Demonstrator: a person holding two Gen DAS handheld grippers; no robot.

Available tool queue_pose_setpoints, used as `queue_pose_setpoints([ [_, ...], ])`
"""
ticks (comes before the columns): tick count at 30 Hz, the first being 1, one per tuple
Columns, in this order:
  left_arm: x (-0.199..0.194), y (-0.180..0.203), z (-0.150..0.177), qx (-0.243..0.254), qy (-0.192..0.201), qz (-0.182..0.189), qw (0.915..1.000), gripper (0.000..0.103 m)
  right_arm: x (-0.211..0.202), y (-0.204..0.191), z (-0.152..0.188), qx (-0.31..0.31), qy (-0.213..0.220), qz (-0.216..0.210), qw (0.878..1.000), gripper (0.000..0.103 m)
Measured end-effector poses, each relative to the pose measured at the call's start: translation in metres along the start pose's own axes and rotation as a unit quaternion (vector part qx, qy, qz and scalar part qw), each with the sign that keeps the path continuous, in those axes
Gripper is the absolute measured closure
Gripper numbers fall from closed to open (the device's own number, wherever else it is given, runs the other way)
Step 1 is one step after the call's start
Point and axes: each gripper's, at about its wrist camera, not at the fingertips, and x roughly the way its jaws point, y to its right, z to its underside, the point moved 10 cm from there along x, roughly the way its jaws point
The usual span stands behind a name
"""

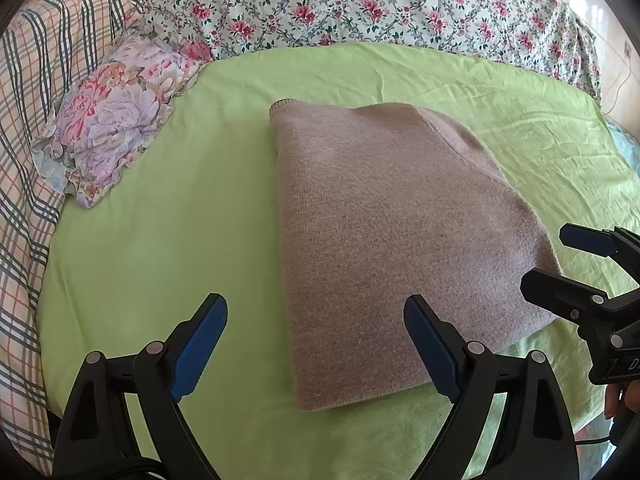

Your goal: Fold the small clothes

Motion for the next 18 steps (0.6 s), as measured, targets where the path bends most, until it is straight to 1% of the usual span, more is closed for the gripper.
queue_pose_setpoints([
  [18,-0.0042,-0.0023,0.0011,-0.004,0.003,-0.001,1.0,0.012,-0.0017,0.0039,-0.0015,0.004,0.006,0.003,1.0,0.005],
])
